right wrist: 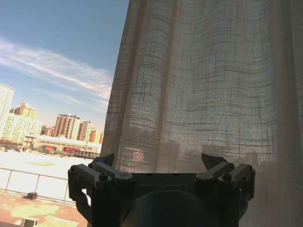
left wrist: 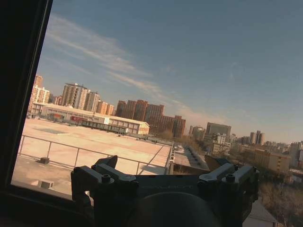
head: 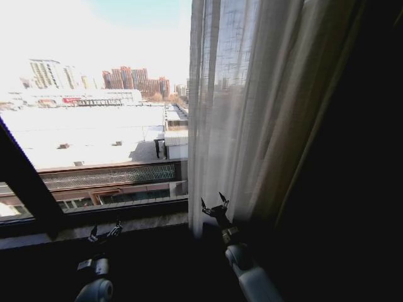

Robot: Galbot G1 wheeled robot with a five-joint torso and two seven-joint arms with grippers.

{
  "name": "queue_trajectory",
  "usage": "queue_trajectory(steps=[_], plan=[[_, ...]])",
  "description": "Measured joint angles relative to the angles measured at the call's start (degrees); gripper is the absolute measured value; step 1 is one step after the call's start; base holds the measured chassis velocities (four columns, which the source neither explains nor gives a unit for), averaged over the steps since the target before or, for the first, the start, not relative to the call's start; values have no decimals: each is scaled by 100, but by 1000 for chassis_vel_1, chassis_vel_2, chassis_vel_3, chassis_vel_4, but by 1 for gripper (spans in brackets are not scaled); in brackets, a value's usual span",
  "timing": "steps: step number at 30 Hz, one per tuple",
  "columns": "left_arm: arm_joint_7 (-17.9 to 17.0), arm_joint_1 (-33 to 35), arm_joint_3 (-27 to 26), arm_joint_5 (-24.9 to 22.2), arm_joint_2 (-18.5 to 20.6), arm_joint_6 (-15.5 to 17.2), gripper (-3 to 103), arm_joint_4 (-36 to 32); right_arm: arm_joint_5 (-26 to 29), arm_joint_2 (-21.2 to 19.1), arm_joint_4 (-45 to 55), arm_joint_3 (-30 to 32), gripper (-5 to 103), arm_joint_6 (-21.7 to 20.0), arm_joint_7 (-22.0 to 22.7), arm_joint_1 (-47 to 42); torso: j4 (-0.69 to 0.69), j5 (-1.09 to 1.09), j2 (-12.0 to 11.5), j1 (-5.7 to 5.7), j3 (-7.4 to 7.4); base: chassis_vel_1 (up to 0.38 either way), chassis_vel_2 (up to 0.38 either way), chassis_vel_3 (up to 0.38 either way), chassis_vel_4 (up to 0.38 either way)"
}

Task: Open the curtains by pulling them apart, changing their state from closed to fully open.

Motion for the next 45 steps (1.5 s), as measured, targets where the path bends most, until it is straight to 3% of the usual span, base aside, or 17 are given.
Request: queue_trajectory(steps=[24, 31, 34, 37, 39, 41, 43, 45], plan=[[0, 0, 0, 0, 0, 0, 100, 0, -115, 566, -1659, -114, 99, 65, 145, 1488, 0, 0, 0, 0, 0, 0, 0, 0, 0], [0, 0, -1, 0, 0, 0, 100, 0, -104, 526, -1612, -69, 69, 152, 114, 1463, -1, 1, 1, 0, 0, 0, 0, 0, 0], [0, 0, -1, 0, 0, 0, 100, 0, -83, 499, -1549, -68, 63, 151, 97, 1422, -1, 1, 1, 0, 0, 0, 0, 0, 0], [0, 0, -1, 0, 0, 0, 100, 0, -71, 477, -1458, -69, 47, 142, 91, 1368, -1, 0, 1, 0, 0, 0, 0, 0, 0], [0, 0, 0, 0, 0, 0, 100, 0, -54, 470, -1413, -71, 41, 132, 78, 1342, -1, 1, 1, 0, 0, 0, 0, 0, 0], [0, 0, 0, 0, 0, 0, 100, 0, -11, 454, -1348, -75, 31, 137, -20, 1303, -1, 1, 1, 0, 0, 0, 0, 0, 0], [0, 0, 0, 0, 0, 0, 100, 0, 18, 448, -1321, -78, 31, 161, -76, 1284, -1, 1, 1, 0, 0, 0, 0, 0, 0], [0, 0, -1, 0, 0, 0, 100, 0, 56, 446, -1267, -79, 20, 211, -207, 1238, -1, 1, 1, 0, 0, 0, 0, 0, 0]])
